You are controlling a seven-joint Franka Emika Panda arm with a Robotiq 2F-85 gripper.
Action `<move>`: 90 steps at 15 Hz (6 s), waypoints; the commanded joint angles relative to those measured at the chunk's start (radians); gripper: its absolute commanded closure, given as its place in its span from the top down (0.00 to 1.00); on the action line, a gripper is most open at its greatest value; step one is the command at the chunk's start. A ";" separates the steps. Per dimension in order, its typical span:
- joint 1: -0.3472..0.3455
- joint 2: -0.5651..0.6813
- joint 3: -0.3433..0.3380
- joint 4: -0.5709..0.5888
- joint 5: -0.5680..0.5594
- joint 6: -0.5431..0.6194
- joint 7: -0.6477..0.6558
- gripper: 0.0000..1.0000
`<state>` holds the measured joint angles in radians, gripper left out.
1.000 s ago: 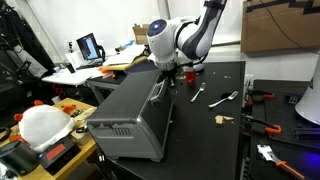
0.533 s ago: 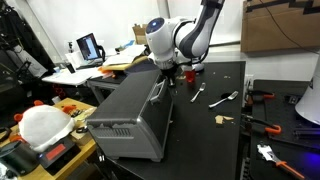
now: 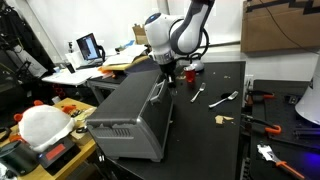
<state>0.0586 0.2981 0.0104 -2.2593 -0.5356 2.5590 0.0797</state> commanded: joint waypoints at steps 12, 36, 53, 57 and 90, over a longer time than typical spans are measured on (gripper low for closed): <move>-0.155 0.042 0.141 0.091 0.665 -0.161 -0.590 0.03; 0.055 -0.138 -0.022 -0.059 0.042 -0.016 0.046 0.74; 0.011 -0.116 0.005 -0.030 0.268 -0.088 -0.139 0.03; -0.052 -0.095 0.029 -0.012 0.487 -0.089 -0.326 0.03; -0.190 -0.064 -0.050 0.004 1.178 -0.171 -0.834 1.00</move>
<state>-0.1698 0.3597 -0.0121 -2.1565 0.7306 2.2939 -0.8556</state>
